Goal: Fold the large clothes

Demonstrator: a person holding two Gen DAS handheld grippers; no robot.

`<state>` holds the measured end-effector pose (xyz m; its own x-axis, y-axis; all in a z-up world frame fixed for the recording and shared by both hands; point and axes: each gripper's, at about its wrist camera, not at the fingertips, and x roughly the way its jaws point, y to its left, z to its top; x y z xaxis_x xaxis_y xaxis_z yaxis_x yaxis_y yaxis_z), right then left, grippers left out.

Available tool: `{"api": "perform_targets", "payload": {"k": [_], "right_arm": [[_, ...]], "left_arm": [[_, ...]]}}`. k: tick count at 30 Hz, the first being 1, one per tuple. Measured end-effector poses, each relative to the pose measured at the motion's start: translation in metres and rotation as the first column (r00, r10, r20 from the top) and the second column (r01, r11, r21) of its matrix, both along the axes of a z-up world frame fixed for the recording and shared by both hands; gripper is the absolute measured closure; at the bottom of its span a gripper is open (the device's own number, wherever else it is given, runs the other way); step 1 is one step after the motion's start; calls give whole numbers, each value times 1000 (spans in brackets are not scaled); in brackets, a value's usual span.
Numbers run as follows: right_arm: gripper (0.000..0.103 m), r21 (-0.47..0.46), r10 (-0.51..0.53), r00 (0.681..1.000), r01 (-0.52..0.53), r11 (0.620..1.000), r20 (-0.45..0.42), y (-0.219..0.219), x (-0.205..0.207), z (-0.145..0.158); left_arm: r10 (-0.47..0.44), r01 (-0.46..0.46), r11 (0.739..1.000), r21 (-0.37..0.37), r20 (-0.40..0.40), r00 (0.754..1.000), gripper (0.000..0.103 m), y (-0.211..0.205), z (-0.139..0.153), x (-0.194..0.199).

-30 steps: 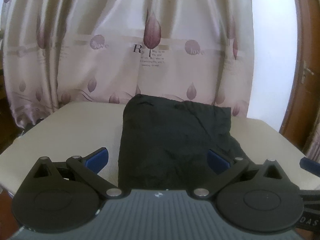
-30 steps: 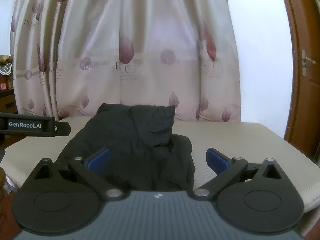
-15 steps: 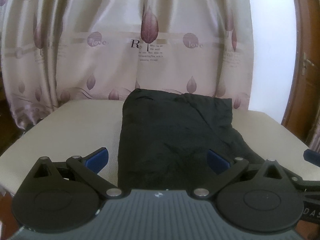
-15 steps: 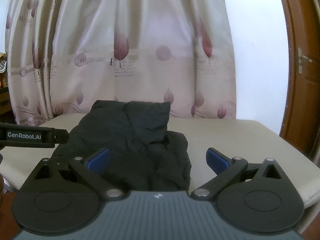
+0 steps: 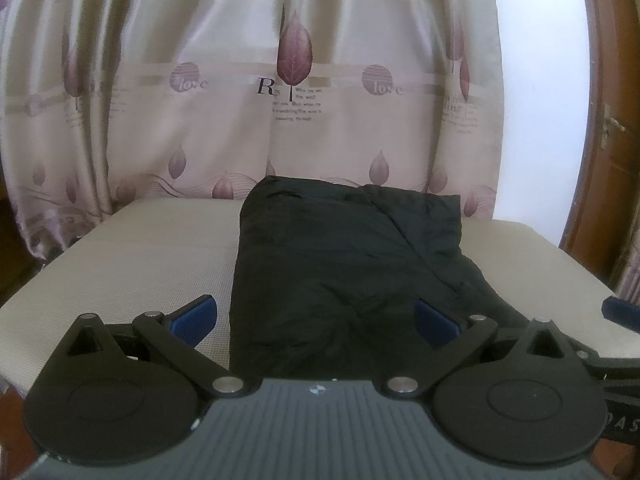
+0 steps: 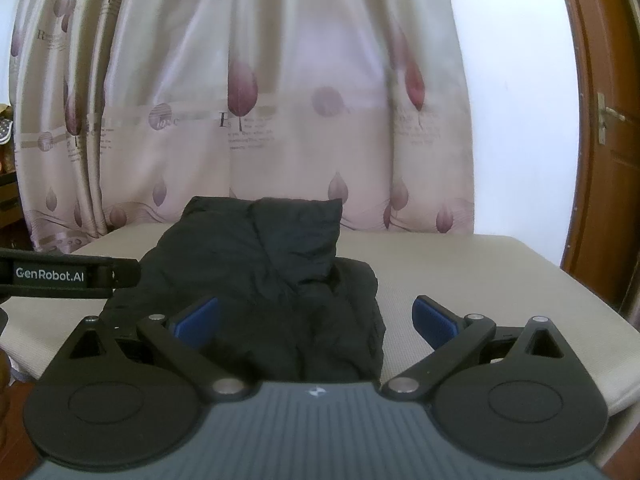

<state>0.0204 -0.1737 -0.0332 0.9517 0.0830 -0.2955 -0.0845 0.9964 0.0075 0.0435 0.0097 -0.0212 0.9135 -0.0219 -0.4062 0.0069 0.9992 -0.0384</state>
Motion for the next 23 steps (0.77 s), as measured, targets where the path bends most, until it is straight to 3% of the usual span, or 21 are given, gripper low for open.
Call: {"api": "perform_targets", "payload": {"k": [15, 23], "right_arm": [[0, -8, 9, 1000, -10, 1000, -20, 3, 12, -1], [0, -13, -1, 1000, 1, 1000, -25, 4, 17, -3]], "left_arm": [[10, -11, 1000, 11, 42, 999, 0, -2, -6, 10], [-2, 2, 1000, 11, 23, 1000, 0, -3, -6, 19]]}}
